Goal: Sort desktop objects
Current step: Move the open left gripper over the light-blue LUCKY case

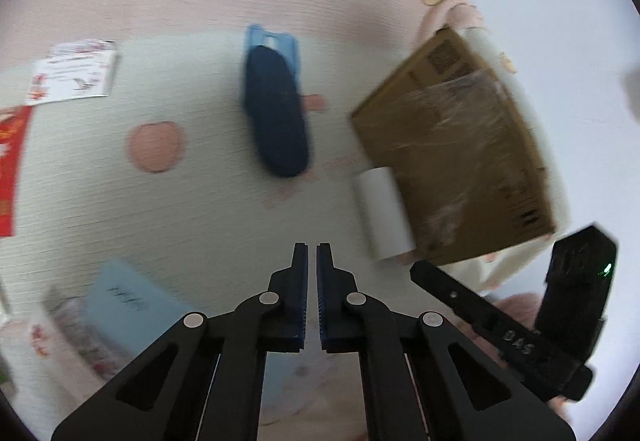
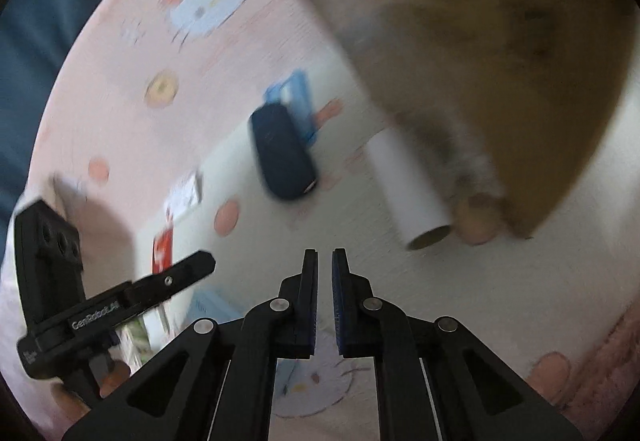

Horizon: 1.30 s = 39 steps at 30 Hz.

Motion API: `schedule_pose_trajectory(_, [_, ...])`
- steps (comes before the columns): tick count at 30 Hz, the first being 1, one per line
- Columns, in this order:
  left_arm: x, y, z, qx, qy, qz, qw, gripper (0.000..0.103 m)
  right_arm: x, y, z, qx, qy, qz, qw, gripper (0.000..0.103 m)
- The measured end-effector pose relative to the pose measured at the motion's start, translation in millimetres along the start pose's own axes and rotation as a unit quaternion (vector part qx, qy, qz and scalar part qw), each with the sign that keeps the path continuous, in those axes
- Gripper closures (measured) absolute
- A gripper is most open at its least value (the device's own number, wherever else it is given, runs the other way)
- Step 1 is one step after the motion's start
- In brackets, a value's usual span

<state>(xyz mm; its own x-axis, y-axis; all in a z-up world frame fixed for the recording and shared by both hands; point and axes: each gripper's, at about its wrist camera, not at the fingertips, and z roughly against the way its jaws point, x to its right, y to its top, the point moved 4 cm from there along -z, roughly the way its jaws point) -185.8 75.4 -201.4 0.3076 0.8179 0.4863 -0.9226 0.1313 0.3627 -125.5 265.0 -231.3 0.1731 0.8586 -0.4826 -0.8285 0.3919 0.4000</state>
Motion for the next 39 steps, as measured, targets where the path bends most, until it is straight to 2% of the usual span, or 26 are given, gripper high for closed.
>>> schedule_pose_trajectory(3, [-27, -13, 11, -0.015, 0.019, 0.018, 0.9996, 0.099, -16, -17, -16, -0.041, 0.028, -0.001, 0.999, 0.098])
schedule_pose_trajectory(9, [-90, -39, 39, -0.02, 0.029, 0.116, 0.9926, 0.099, -46, -58, -41, -0.115, 0.042, 0.048, 0.991, 0.098])
schedule_pose_trajectory(14, [-116, -56, 39, -0.031, 0.032, 0.165, 0.9853, 0.099, -48, -71, -51, -0.134, 0.04, 0.055, 0.989, 0.098])
schedule_pose_trajectory(19, [-116, -61, 17, -0.059, 0.046, 0.158, 0.9846, 0.099, -41, -72, -51, -0.133, 0.033, 0.046, 0.99, 0.098])
schedule_pose_trajectory(23, [-109, -52, 11, -0.046, 0.05, 0.134, 0.9887, 0.099, -35, -69, -59, -0.14, 0.019, 0.034, 0.989, 0.098])
schedule_pose_trajectory(28, [-101, -33, -7, -0.054, 0.029, 0.122, 0.9907, 0.099, -30, -72, -68, -0.152, 0.018, 0.027, 0.988, 0.098])
schedule_pose_trajectory(36, [-84, -12, -25, -0.056, 0.022, 0.09, 0.9941, 0.1, -27, -69, -75, -0.155, 0.024, 0.023, 0.987, 0.097])
schedule_pose_trajectory(39, [-85, -15, -25, -0.074, 0.003, 0.105, 0.9917, 0.097, -26, -68, -75, -0.154, 0.02, 0.022, 0.988, 0.087])
